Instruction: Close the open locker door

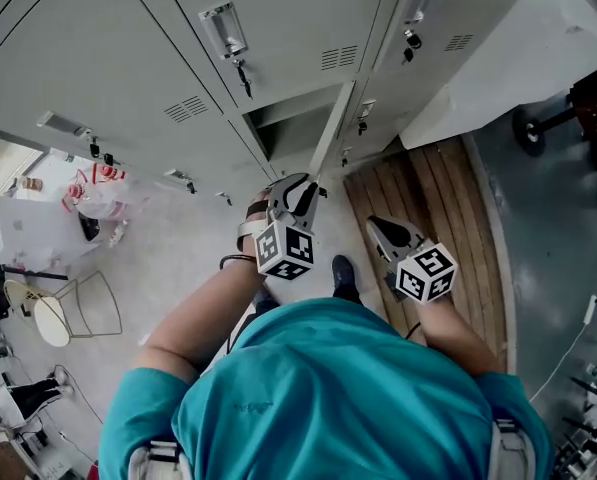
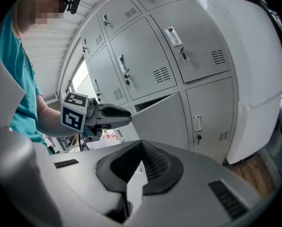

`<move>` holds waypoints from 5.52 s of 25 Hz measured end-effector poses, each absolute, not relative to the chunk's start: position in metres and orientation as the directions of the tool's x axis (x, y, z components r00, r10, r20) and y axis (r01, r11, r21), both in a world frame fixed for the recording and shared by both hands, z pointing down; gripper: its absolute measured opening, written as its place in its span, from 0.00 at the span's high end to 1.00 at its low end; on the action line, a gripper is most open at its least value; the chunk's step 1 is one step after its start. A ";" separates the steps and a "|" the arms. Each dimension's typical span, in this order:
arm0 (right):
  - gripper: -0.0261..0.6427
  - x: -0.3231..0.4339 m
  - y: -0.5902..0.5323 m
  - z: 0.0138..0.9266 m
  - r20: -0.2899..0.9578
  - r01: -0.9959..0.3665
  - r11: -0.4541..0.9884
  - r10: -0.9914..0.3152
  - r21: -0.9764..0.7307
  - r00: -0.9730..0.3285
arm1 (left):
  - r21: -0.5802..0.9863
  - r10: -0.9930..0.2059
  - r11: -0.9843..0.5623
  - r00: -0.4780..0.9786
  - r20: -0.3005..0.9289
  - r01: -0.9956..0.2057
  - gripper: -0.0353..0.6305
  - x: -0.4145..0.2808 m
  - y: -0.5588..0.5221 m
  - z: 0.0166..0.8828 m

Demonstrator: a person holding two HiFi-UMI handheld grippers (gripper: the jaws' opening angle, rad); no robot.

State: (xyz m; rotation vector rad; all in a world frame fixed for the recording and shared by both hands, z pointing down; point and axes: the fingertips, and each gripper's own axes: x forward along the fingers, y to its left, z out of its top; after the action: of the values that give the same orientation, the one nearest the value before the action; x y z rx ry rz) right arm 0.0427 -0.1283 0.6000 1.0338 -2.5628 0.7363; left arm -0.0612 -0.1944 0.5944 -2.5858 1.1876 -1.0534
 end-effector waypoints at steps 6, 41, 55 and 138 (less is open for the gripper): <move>0.96 0.033 -0.132 0.601 0.439 -0.697 0.626 -0.548 -0.350 -0.713 | -0.359 -0.721 -0.659 0.416 0.554 -0.661 0.81 -0.086 -0.208 0.597; 0.96 0.018 -0.149 0.611 0.479 -0.684 0.639 -0.505 -0.351 -0.718 | -0.056 -0.804 -0.294 0.216 0.553 -0.954 0.82 -0.178 -0.317 0.629; 0.96 0.028 -0.163 0.616 0.486 -0.699 0.620 -0.516 -0.356 -0.705 | -0.146 -0.842 -0.223 0.115 0.527 -0.964 0.93 -0.189 -0.350 0.640; 0.97 -0.097 -0.200 0.341 0.192 -0.497 0.861 -0.472 -0.112 -0.860 | 0.286 -0.952 -0.263 0.296 0.079 -0.921 0.94 -0.339 -0.106 0.356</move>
State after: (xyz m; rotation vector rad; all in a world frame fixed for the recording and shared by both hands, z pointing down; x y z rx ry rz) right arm -0.0974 -0.2000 0.3414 0.7542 -2.8766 0.2359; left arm -0.3389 -0.1057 0.3557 -2.7398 2.0412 0.1880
